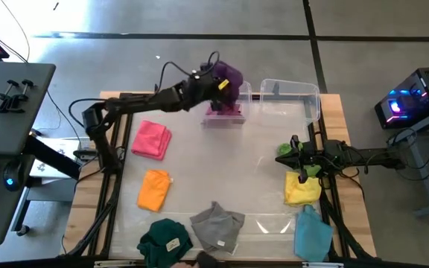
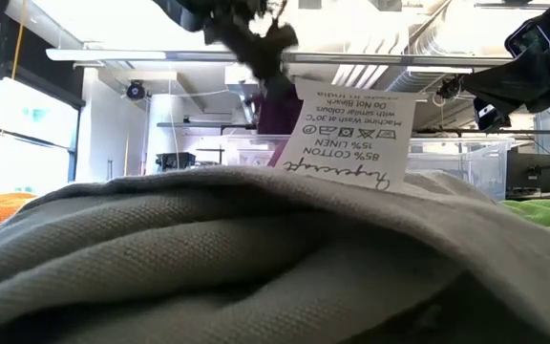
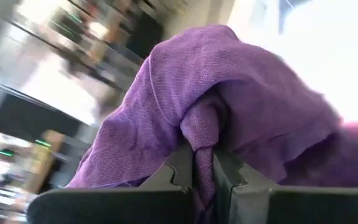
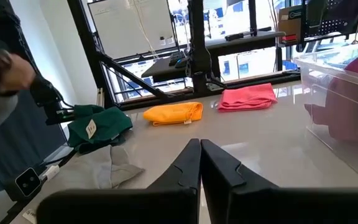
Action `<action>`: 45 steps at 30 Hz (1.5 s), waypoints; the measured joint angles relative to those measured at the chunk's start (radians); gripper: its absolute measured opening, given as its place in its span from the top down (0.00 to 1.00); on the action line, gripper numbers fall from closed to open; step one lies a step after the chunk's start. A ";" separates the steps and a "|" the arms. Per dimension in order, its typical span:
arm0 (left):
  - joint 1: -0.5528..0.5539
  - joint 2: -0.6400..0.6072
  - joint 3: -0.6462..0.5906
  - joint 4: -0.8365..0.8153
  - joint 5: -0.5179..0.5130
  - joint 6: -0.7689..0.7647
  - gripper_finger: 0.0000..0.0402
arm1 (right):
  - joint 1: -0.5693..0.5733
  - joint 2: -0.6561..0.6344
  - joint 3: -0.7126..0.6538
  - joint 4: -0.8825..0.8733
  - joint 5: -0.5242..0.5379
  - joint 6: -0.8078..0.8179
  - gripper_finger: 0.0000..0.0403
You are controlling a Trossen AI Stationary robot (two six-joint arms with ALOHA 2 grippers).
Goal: Sort towels by color in basket
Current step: Put the violet towel into the left transparent bin, then put the orange towel into the right transparent bin
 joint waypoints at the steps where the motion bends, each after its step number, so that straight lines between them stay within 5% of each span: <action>1: 0.010 0.014 0.000 -0.016 0.024 -0.027 0.99 | 0.000 0.000 0.000 0.000 0.000 0.000 0.99; 14: 0.020 0.121 0.005 -0.035 0.048 -0.098 0.90 | 0.000 0.000 0.000 0.000 0.000 0.000 0.99; 26: 0.013 0.124 0.030 -0.087 0.050 -0.135 0.62 | 0.000 0.000 0.000 0.000 0.000 0.000 0.99; 33: 0.013 0.122 0.109 -0.159 0.050 -0.180 0.54 | 0.000 0.000 0.000 0.000 0.000 0.000 0.99; 41: -0.019 0.113 0.204 -0.321 0.053 -0.401 0.54 | 0.000 0.000 0.000 0.000 0.000 0.000 0.99; 45: -0.082 0.103 0.198 -0.342 0.179 -0.603 0.56 | 0.000 0.000 0.000 0.000 0.000 0.000 0.99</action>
